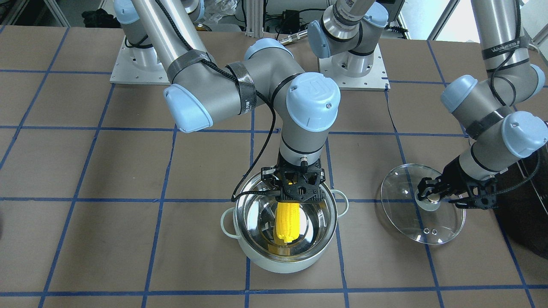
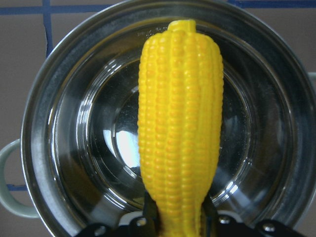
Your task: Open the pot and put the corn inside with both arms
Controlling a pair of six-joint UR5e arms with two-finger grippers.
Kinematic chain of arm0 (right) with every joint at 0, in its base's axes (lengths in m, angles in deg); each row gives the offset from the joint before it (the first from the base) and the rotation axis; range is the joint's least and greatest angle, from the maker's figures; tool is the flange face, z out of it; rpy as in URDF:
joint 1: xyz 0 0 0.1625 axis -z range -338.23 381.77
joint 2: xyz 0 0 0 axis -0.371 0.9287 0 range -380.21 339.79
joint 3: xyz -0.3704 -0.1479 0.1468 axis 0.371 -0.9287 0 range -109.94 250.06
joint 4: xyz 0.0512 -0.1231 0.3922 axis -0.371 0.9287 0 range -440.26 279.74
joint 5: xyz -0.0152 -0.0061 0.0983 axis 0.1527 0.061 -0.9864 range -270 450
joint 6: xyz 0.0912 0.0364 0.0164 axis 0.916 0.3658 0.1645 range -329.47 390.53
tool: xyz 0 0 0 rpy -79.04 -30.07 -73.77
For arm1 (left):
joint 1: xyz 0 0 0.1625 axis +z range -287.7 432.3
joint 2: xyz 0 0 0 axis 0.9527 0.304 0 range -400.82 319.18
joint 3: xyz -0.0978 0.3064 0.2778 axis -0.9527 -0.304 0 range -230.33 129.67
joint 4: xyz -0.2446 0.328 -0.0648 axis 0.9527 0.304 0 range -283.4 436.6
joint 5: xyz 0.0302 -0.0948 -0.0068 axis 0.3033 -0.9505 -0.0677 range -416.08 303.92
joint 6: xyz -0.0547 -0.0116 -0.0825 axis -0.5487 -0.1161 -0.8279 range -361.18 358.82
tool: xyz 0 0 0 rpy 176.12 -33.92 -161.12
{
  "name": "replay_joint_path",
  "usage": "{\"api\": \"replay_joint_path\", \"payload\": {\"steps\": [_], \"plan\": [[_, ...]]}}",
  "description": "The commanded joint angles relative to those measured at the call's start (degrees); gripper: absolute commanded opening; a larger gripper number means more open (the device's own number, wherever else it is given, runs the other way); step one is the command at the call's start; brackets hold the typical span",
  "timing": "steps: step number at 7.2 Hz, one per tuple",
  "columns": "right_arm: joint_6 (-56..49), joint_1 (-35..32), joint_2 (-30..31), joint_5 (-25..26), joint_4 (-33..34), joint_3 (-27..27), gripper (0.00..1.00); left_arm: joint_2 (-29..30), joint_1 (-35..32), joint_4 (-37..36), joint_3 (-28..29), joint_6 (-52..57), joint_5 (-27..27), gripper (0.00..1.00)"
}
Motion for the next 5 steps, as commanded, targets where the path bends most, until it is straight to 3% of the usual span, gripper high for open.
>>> {"api": "replay_joint_path", "payload": {"steps": [1, 2, 5], "plan": [[-1.5, -0.1, 0.0, -0.1, 2.5, 2.8, 0.49, 0.5, 0.1, -3.5, -0.3, -0.6, 2.7, 0.0], [-1.4, -0.1, -0.1, -0.2, 2.6, 2.9, 0.99, 0.9, 0.1, -3.6, -0.7, -0.6, 2.8, 0.0], [-1.4, 0.8, 3.8, 0.0, 2.4, 2.7, 1.0, 0.8, 0.0, -4.0, -2.4, -1.2, 2.1, 0.0]]}}
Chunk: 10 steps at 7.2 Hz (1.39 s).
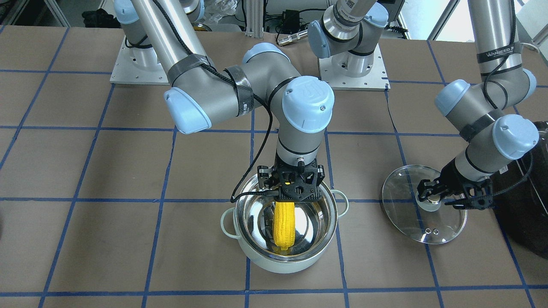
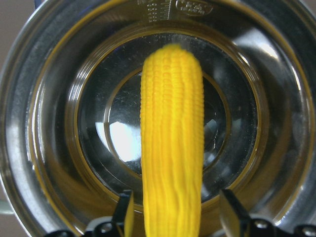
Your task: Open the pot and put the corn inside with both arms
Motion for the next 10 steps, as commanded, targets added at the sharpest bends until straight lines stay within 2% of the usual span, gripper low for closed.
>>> {"api": "replay_joint_path", "payload": {"steps": [1, 2, 3, 5, 6, 7, 8, 9, 10], "plan": [[0.0, 0.8, 4.3, 0.1, -0.5, 0.6, 1.0, -0.1, 0.0, 0.3, -0.5, -0.2, -0.1, 0.0], [0.0, 2.1, 6.1, -0.1, -1.4, 0.6, 1.0, 0.0, 0.1, 0.1, -0.4, -0.2, 0.4, 0.62], [-0.2, 4.5, 8.2, -0.1, -5.0, 0.7, 1.0, 0.1, 0.1, 0.1, -0.4, -0.2, 0.5, 0.7], [-6.3, 12.3, 13.9, -0.1, -11.3, 2.1, 1.0, -1.2, 0.2, 0.4, -0.2, 0.0, 0.7, 0.73], [-10.8, 16.5, 17.1, -0.1, -12.0, 4.4, 1.0, -3.6, -0.6, 1.2, 0.3, -3.8, 0.8, 0.74], [-16.6, 19.7, 21.0, -0.6, -12.1, 7.4, 1.0, -7.2, -1.2, 5.5, 0.4, -5.1, 0.2, 0.74], [-20.2, 23.0, 25.1, -1.0, -15.4, 9.7, 1.0, -10.7, -2.6, 9.0, 1.1, -7.0, 0.1, 0.74], [-23.6, 26.2, 27.3, -1.0, -19.4, 10.5, 1.0, -14.1, -6.0, 15.4, 4.5, -13.6, 0.2, 0.74], [-24.4, 27.2, 29.0, -1.0, -23.5, 10.6, 1.0, -16.6, -12.2, 24.1, 10.1, -21.0, 0.6, 0.75]]}}
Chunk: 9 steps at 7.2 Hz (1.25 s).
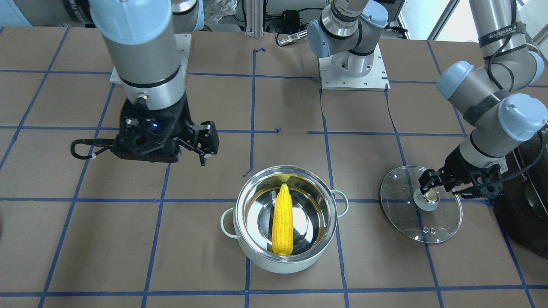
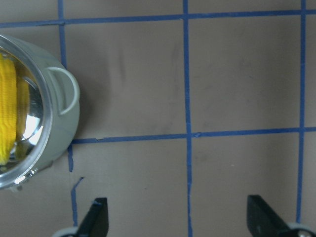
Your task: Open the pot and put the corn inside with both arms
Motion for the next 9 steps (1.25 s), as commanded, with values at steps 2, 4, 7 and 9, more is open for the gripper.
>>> {"api": "replay_joint_path", "payload": {"steps": [2, 4, 7, 9], "plan": [[-4.2, 2.7, 3.3, -0.1, -4.7, 2.3, 1.0, -4.2, -16.2, 21.5, 17.1, -13.3, 0.5, 0.78], [-3.1, 3.0, 4.1, -0.1, -4.6, 2.4, 1.0, -7.7, -20.7, 25.3, 19.1, -13.0, -0.1, 0.81], [-3.7, 3.0, 4.1, -0.1, -4.9, 2.5, 1.0, -8.7, -22.5, 25.2, 19.0, -12.7, 0.0, 0.99], [-3.7, 3.0, 4.1, -0.1, -5.1, 2.5, 1.0, -9.1, -22.3, 25.9, 18.5, -12.6, 0.8, 1.0]]}}
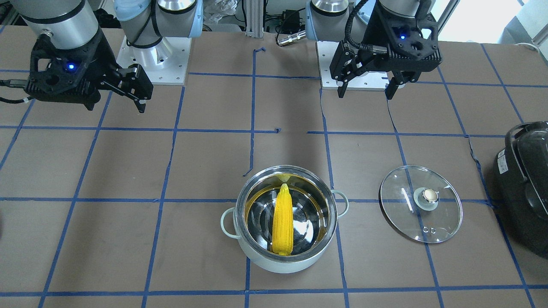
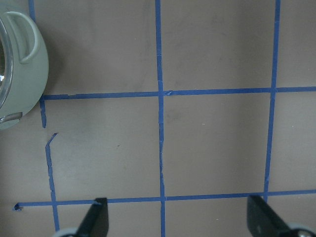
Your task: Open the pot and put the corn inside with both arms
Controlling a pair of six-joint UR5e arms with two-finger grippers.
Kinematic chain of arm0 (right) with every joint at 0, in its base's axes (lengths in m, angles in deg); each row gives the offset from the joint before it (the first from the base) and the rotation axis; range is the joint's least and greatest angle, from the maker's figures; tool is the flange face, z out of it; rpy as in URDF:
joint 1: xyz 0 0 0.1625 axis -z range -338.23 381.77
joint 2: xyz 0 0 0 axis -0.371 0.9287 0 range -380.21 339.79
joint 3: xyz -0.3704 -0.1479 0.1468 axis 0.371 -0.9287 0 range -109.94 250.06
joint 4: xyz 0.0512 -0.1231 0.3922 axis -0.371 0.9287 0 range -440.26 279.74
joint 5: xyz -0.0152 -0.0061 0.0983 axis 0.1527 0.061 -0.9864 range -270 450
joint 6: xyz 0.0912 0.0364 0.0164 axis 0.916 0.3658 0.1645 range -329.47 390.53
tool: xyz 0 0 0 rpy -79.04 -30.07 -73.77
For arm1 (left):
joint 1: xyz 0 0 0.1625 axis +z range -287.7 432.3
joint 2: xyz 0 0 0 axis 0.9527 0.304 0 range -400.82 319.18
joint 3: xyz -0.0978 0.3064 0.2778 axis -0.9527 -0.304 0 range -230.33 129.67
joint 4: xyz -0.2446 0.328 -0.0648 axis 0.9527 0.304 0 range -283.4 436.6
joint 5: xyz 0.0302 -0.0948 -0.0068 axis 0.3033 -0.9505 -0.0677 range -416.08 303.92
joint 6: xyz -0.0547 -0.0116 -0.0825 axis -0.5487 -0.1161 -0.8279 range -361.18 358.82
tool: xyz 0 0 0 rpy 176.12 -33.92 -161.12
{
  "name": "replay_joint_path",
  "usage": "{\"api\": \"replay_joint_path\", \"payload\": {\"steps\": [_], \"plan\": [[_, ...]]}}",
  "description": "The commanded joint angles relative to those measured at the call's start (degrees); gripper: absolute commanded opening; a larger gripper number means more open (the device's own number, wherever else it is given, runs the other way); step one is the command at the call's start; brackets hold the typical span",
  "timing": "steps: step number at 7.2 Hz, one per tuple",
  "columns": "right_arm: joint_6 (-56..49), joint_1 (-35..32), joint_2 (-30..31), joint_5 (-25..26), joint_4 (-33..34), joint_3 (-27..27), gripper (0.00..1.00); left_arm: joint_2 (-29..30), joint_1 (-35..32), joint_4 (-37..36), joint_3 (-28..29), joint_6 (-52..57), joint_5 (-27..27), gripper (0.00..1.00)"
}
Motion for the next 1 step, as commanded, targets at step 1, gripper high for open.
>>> {"api": "replay_joint_path", "payload": {"steps": [1], "plan": [[-0.1, 0.0, 0.0, 0.0, -0.2, 0.0, 1.0, -0.3, 0.4, 0.7, -0.2, 1.1, 0.5, 1.0]]}}
